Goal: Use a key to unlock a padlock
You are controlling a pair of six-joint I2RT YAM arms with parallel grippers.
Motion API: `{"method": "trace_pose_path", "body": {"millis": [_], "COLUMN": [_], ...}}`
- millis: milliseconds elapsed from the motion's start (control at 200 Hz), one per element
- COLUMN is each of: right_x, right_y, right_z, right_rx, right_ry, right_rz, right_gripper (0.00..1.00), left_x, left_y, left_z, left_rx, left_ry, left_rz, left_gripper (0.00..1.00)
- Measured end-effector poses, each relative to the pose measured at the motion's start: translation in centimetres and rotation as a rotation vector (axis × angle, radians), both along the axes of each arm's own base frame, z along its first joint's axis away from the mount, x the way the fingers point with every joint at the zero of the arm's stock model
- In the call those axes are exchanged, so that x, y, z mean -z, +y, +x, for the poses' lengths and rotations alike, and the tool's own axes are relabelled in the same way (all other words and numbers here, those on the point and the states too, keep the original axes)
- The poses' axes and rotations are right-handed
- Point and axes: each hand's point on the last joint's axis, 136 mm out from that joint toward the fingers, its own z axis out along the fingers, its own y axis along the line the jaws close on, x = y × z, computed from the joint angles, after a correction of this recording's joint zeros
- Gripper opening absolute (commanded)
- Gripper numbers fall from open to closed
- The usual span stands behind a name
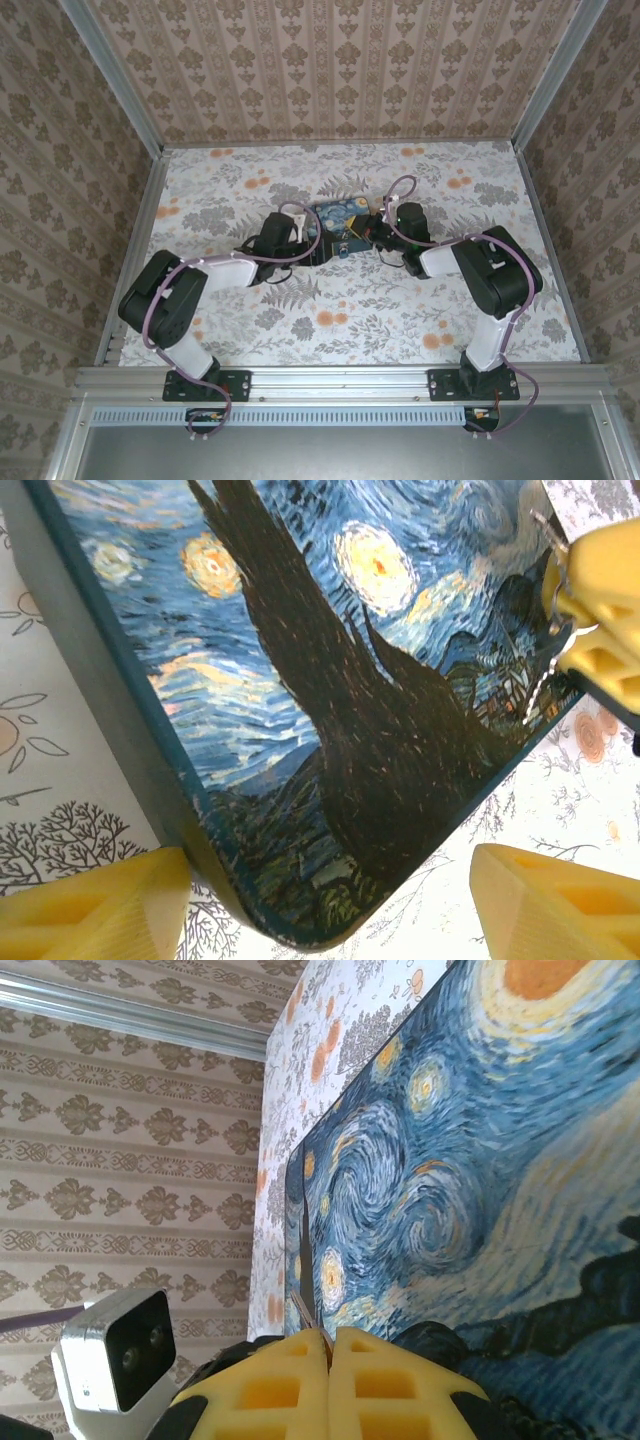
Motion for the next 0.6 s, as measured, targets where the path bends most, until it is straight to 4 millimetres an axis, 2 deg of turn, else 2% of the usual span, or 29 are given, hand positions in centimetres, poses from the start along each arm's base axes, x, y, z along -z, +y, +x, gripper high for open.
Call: {"method": "trace_pose_path", "body": {"millis": [165,290,465,600], "right_x": [0.0,0.0,-0.1,0.0], "right_y": [0.3,0.8,1.5,1.8], "right_z": [0.3,0.4,0.3,0.3], "right_rx": [-0.003,-0.011,-0.023,-0.028], "right_ry": [-0.003,-0.010,-0.014,-0.016], "right_rz": [0.008,0.014,0.016,0.016], "right_gripper": [0.00,0.00,0.00,0.00], "left_x": [-0.3,-1.0,-1.9,-1.4], "left_y": [0.3,0.4,-1.1,-1.5], "left_z": [-0.4,-2.2,-4.8,-5.2], "left_rx": [0.001,0.024,0.090,0.102], "left_ry": [-0.004,-0.018,-0.035,-0.029], "left_rz": [-0.006,-0.013,-0.016,-0.006], "left_gripper": [0.74,0.74,0.75,0.74]}}
